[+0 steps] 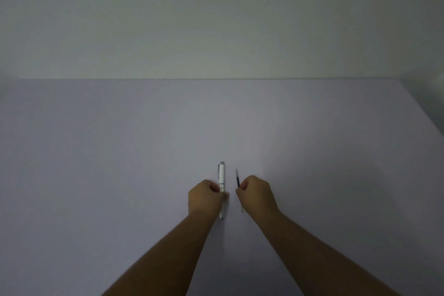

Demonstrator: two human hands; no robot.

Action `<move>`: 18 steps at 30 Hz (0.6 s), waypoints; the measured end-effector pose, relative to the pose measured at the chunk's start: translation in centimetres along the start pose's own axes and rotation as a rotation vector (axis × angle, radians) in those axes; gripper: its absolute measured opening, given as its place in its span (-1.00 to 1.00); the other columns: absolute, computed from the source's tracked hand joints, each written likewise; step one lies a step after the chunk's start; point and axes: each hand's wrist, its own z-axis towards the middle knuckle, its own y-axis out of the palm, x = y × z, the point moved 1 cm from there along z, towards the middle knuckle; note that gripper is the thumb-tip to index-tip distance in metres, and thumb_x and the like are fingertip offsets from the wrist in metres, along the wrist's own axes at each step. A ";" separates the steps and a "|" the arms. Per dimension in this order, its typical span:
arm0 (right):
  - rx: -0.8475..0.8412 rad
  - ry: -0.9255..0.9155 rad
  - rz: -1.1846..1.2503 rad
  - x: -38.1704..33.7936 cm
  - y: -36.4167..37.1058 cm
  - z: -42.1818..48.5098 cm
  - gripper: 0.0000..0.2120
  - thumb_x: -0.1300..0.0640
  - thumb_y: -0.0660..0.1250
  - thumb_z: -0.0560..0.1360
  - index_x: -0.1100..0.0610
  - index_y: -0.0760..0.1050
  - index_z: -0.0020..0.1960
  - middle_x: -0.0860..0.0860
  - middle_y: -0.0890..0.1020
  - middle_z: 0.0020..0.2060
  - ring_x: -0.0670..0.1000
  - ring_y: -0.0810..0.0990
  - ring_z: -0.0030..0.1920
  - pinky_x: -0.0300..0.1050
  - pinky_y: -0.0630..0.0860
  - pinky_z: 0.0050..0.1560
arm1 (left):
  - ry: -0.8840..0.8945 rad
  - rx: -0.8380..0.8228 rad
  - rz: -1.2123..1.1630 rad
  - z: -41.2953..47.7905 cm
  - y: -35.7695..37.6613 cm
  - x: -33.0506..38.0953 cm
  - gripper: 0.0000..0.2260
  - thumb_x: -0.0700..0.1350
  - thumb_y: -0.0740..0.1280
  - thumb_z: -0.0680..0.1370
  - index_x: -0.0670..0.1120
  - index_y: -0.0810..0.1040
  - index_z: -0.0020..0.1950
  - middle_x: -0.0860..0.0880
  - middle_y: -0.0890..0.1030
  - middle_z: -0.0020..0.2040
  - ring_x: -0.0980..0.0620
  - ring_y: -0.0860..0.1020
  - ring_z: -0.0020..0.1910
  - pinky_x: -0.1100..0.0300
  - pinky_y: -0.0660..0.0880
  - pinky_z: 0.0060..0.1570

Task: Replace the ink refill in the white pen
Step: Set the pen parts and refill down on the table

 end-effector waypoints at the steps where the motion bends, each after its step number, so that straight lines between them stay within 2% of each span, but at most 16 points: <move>1: 0.000 0.001 0.007 0.0 0.1 0.0 -0.85 0.12 0.30 0.46 0.19 0.55 -0.07 0.15 0.67 -0.08 0.14 0.63 -0.05 -0.12 0.51 -0.08 | -0.004 0.001 0.000 0.0 0.0 0.0 -0.82 -0.08 0.49 0.37 0.01 0.49 -0.27 0.12 0.52 -0.34 0.20 0.48 -0.36 0.37 0.33 -0.44; 5: 0.000 -0.003 0.012 -0.1 0.3 0.1 -0.84 0.10 0.32 0.46 0.19 0.56 -0.08 0.14 0.68 -0.10 0.13 0.63 -0.05 -0.11 0.52 -0.06 | -0.011 0.003 0.013 0.2 0.1 0.1 -0.83 -0.07 0.49 0.38 -0.03 0.51 -0.27 0.09 0.52 -0.36 0.19 0.48 -0.39 0.36 0.31 -0.46; 14: -0.007 0.014 0.032 0.0 0.3 0.2 -0.86 0.08 0.34 0.44 0.15 0.57 -0.13 0.11 0.69 -0.15 0.10 0.66 -0.14 -0.17 0.48 -0.15 | -0.016 0.005 0.032 0.2 0.1 0.1 -0.81 -0.04 0.50 0.36 -0.05 0.51 -0.28 0.07 0.53 -0.38 0.16 0.48 -0.41 0.34 0.31 -0.47; 18: -0.009 0.012 0.032 0.0 0.4 0.1 -0.86 0.06 0.34 0.43 0.14 0.58 -0.15 0.10 0.70 -0.17 0.09 0.66 -0.14 -0.16 0.49 -0.14 | -0.021 0.005 0.037 0.1 0.1 0.0 -0.78 -0.02 0.50 0.36 -0.01 0.48 -0.33 0.08 0.53 -0.39 0.17 0.48 -0.42 0.34 0.31 -0.48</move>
